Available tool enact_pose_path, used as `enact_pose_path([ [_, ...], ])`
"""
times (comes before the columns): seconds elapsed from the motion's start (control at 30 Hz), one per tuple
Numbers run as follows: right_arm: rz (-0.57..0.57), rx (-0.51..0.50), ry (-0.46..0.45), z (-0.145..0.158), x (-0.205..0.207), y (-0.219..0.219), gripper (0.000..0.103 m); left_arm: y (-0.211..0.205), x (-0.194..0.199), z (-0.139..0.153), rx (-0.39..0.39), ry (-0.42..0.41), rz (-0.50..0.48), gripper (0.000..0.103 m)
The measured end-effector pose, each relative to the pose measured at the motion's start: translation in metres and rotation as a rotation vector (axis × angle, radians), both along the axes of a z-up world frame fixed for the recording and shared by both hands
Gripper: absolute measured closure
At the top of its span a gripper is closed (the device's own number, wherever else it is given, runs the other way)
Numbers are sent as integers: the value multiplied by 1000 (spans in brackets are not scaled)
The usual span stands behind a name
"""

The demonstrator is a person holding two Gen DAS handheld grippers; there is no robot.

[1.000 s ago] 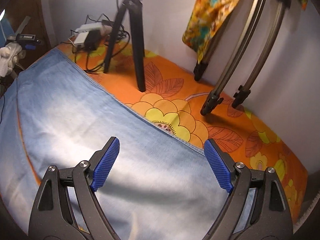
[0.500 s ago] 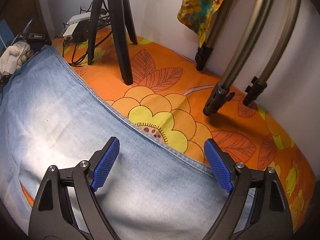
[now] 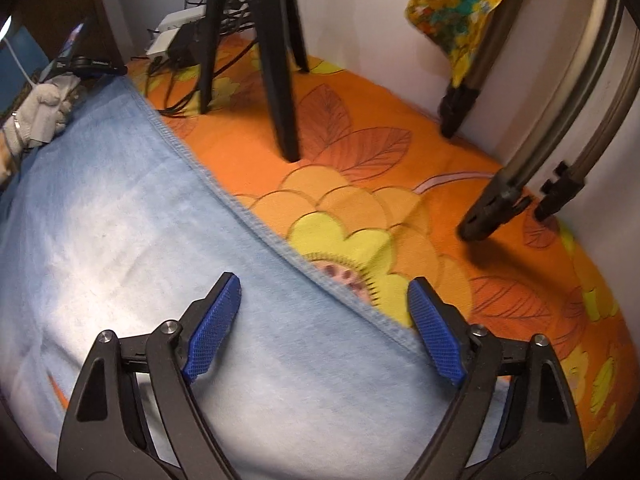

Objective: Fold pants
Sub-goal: 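Move both grippers down to the edge of the blue jeans, then close the left gripper on the jeans edge while the right gripper grasps it too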

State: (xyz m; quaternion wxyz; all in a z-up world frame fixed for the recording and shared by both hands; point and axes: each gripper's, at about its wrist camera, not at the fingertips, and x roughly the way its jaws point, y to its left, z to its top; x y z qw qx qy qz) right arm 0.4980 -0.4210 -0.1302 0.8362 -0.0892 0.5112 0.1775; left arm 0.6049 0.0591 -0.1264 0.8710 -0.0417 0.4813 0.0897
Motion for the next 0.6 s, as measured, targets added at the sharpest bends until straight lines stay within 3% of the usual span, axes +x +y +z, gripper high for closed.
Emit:
enact_pose_path([
  [0.17, 47, -12, -5, 4, -7, 17, 55, 2, -3, 3, -32, -5, -12, 95],
  [0.2, 56, -18, -7, 5, -9, 20, 68, 4, -4, 5, -49, -12, -12, 95],
  [0.23, 67, -28, -12, 6, -11, 23, 87, 6, -6, 7, -61, -18, -12, 96],
  [0.4, 69, -120, -68, 10, -23, 35, 95, 16, -19, 19, -106, -48, -24, 96],
  [0.6, 22, -100, -151, 39, -38, 30, 98, 24, -38, 43, -145, -106, -57, 97],
])
